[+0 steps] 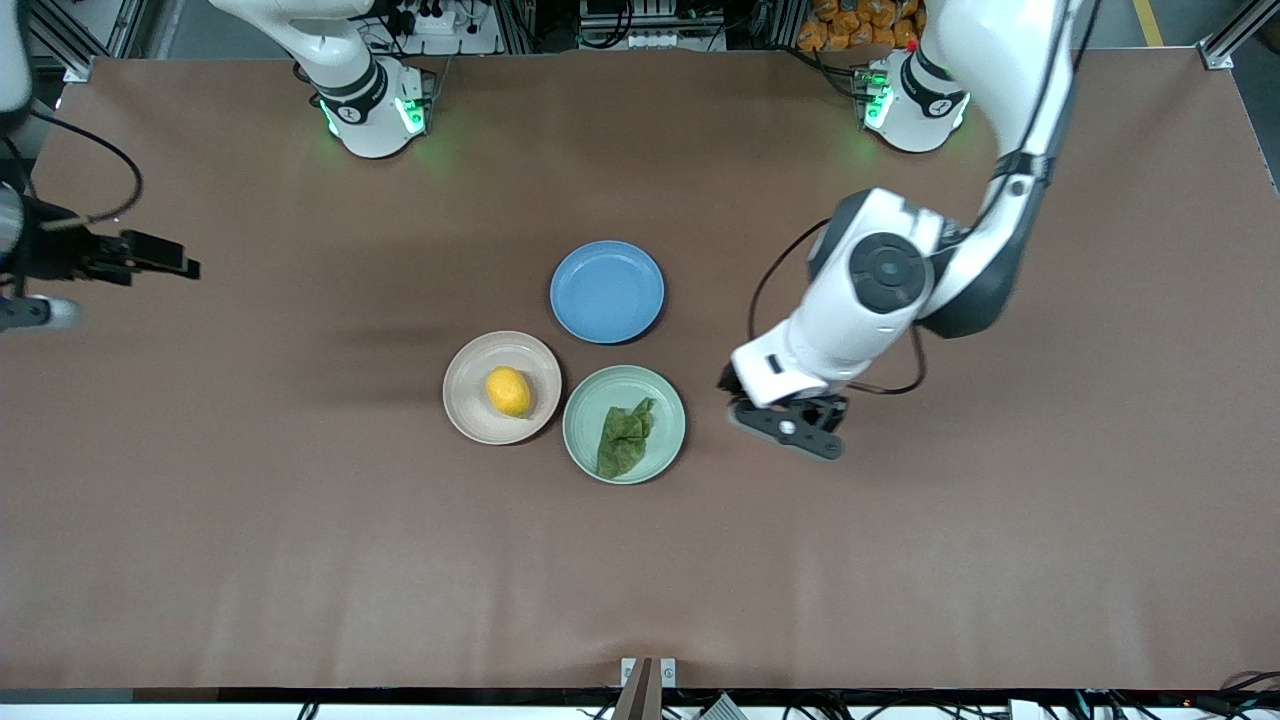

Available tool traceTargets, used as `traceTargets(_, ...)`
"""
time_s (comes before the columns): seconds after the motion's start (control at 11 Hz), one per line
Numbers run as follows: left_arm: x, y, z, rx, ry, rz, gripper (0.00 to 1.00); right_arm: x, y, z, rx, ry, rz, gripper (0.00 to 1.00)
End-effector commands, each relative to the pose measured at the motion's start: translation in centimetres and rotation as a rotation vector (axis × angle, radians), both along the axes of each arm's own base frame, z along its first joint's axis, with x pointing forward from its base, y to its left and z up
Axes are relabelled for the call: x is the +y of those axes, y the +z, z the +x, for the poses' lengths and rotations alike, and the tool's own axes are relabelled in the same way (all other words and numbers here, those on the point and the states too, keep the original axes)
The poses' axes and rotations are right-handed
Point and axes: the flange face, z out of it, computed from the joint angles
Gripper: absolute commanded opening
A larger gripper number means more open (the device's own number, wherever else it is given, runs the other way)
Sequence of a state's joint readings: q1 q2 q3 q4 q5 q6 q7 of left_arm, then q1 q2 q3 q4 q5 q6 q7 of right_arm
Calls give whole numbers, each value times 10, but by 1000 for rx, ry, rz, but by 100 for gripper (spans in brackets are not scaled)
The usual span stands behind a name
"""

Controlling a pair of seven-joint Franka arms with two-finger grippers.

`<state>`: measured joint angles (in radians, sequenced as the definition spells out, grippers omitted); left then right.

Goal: Pick lemon and lettuce from plates
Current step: 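Reach the left gripper to the lettuce while the right gripper reaches the lemon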

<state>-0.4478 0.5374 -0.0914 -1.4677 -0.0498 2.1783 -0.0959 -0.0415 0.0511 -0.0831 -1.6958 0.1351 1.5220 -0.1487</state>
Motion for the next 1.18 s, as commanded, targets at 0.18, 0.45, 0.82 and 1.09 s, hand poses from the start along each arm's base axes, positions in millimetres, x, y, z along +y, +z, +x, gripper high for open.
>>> traceTargets(0.18, -81, -59, -19, -61, -23, -104, 100, 50, -88, -12, 37, 46, 14, 100)
traceTargets(0.45, -101, -76, -31, -68, -21, -108, 100, 141, -149, -13, 64, -27, -56, 100)
traceTargets(0.82, -131, -108, -44, -140, -41, -161, 100, 229, -250, 8, 34, -93, -74, 100)
traceTargets(1.09, -151, -144, -59, -178, -72, -181, 100, 250, -261, 20, 35, -113, -36, 100)
